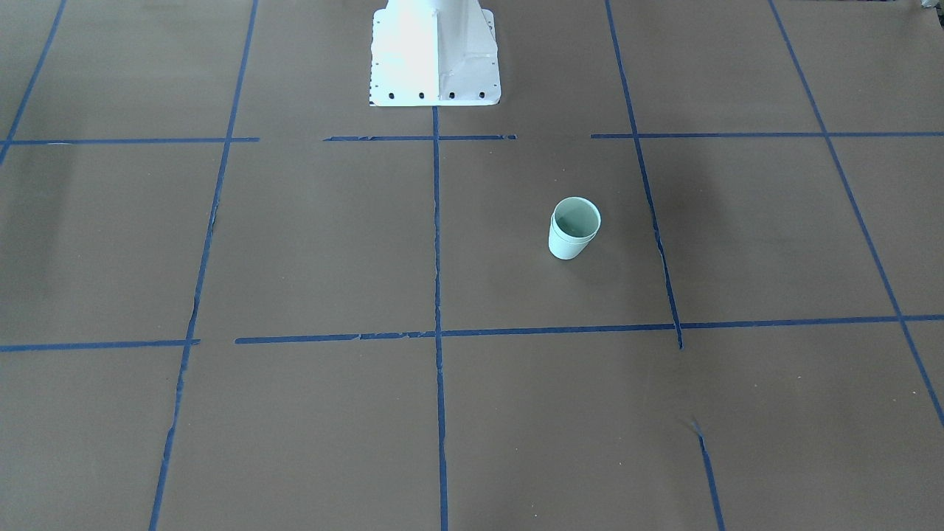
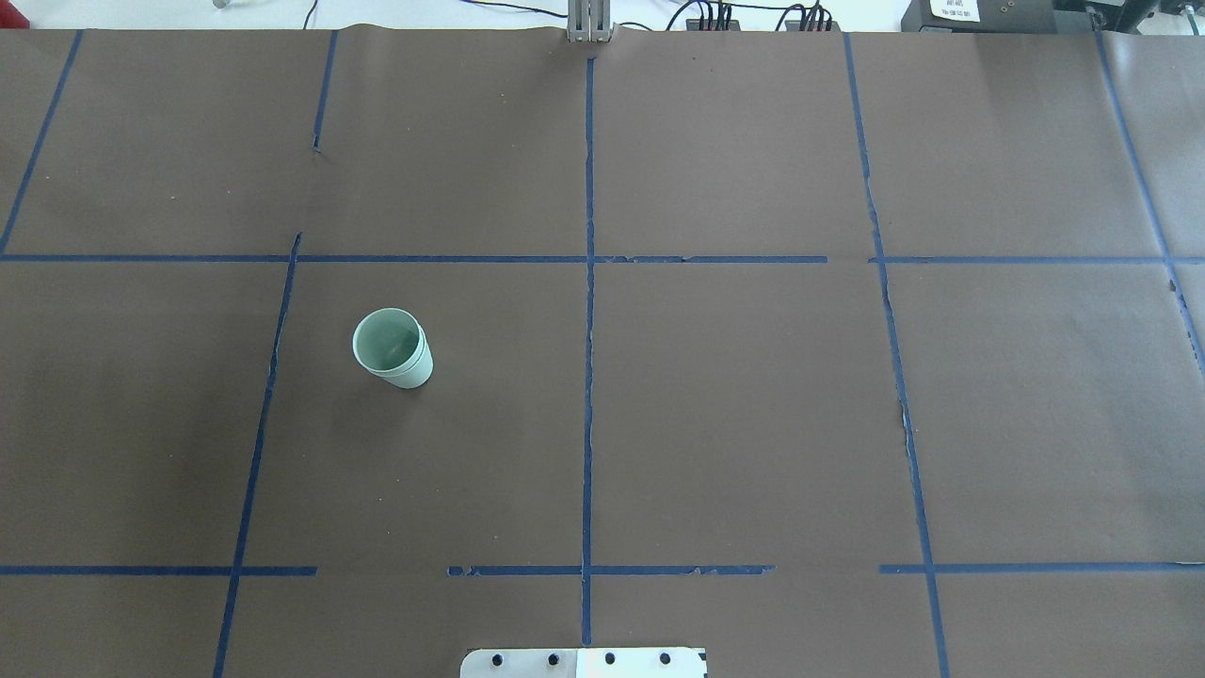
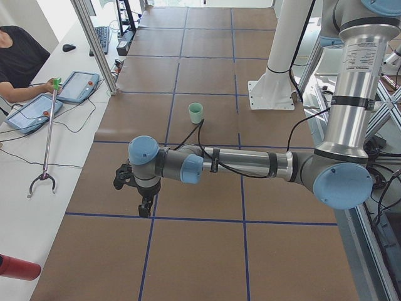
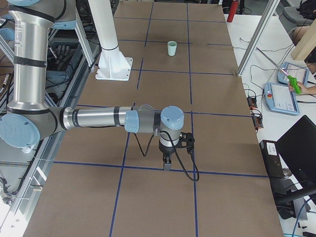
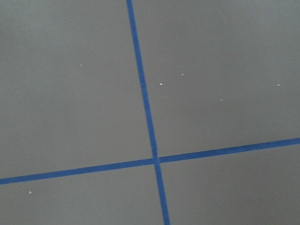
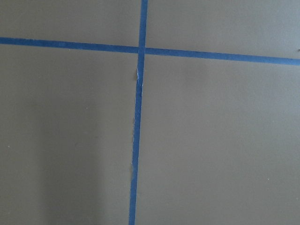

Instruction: Stack cups

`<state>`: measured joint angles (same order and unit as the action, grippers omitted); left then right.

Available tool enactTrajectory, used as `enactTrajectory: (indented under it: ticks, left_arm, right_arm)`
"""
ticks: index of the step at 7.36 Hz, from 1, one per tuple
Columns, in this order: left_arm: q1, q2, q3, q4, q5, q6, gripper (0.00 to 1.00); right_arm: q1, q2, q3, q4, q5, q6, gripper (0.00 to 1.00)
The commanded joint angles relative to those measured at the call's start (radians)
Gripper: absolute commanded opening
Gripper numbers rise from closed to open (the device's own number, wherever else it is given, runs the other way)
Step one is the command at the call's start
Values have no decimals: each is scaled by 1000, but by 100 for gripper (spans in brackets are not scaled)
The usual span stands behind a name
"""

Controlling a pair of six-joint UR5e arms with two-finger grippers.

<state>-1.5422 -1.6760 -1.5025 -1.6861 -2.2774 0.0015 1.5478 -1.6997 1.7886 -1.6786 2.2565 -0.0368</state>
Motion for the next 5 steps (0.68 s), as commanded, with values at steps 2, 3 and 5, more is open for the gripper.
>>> enactTrajectory:
  ticks: [2,3,5]
  left_arm:
    - [-36,15,-4,150,-4,14,100]
    - [-50,13,-13,178,-5,17,100]
    - [-55,39,-24,194,-95,17,100]
  right_arm:
    - [0,0,0,0,0,0,100]
    - [0,0,2,0,0,0,100]
    - [0,-1,0,0,0,0,100]
